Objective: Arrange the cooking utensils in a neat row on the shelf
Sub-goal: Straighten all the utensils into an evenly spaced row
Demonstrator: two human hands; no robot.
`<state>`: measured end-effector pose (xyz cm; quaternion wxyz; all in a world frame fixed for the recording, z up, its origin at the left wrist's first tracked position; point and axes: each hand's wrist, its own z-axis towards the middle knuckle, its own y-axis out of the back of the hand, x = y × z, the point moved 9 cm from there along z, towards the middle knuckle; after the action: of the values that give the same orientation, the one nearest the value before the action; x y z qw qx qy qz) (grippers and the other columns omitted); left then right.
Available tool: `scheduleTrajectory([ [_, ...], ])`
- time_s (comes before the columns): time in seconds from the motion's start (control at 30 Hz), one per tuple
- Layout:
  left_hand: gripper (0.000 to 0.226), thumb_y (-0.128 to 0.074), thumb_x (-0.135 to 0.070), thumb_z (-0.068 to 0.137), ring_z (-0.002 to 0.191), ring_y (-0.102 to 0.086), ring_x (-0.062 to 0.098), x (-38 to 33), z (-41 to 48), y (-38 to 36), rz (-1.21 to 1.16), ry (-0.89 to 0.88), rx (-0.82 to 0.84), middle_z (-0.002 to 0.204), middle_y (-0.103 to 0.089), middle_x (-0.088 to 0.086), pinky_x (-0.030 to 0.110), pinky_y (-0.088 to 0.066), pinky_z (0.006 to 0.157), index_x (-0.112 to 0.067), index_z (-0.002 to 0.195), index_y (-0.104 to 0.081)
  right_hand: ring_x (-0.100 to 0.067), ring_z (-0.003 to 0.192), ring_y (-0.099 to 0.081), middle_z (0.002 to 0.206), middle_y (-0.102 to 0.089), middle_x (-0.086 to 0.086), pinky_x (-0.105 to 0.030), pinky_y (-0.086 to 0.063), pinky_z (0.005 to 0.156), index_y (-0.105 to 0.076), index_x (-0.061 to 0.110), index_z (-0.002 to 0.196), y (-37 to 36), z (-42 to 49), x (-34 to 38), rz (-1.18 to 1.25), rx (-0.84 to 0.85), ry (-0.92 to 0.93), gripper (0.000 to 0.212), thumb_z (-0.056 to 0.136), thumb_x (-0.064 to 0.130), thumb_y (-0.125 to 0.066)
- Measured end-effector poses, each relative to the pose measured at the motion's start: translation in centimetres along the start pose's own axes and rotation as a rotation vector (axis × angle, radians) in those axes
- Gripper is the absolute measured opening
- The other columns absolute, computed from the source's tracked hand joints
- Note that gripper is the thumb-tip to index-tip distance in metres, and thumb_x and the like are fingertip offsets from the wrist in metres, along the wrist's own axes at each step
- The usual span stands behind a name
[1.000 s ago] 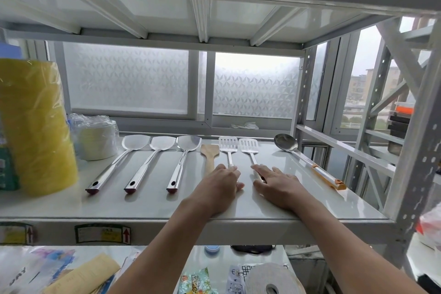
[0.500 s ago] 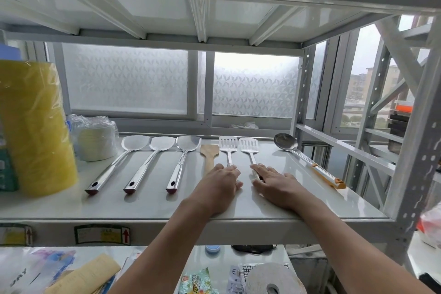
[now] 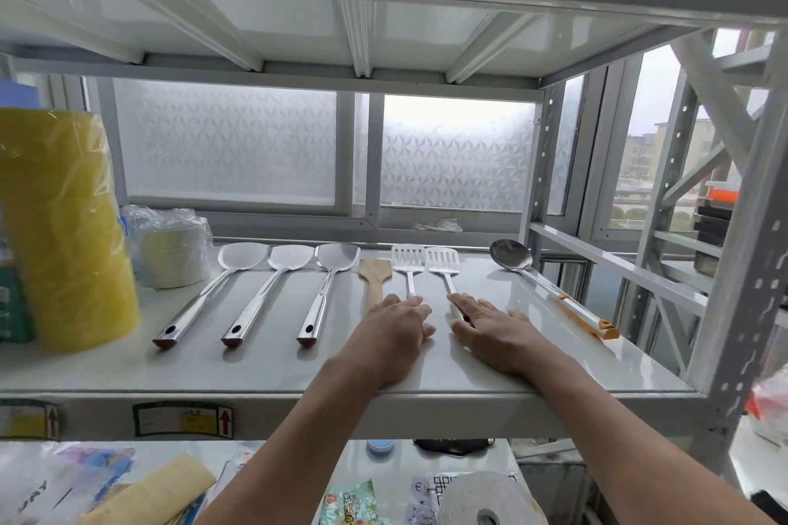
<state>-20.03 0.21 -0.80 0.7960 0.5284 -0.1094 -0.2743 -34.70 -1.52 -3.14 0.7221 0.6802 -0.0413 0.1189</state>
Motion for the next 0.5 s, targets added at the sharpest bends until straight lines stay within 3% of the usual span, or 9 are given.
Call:
scheduleTrajectory([
  [0.5, 0.035, -0.044, -0.031, 0.105, 0.136, -0.042, 0.027, 0.00, -0.01, 0.04, -0.030, 0.016, -0.003, 0.154, -0.047, 0.006, 0.038, -0.031, 0.112, -0.014, 0.133, -0.058, -0.011, 0.154, -0.019, 0.167, -0.025, 0.007, -0.048, -0.014, 0.121, -0.016, 0.043, 0.157, 0.55, -0.43, 0.49, -0.011, -0.029, 0.005, 0.058, 0.101, 0.053, -0.025],
])
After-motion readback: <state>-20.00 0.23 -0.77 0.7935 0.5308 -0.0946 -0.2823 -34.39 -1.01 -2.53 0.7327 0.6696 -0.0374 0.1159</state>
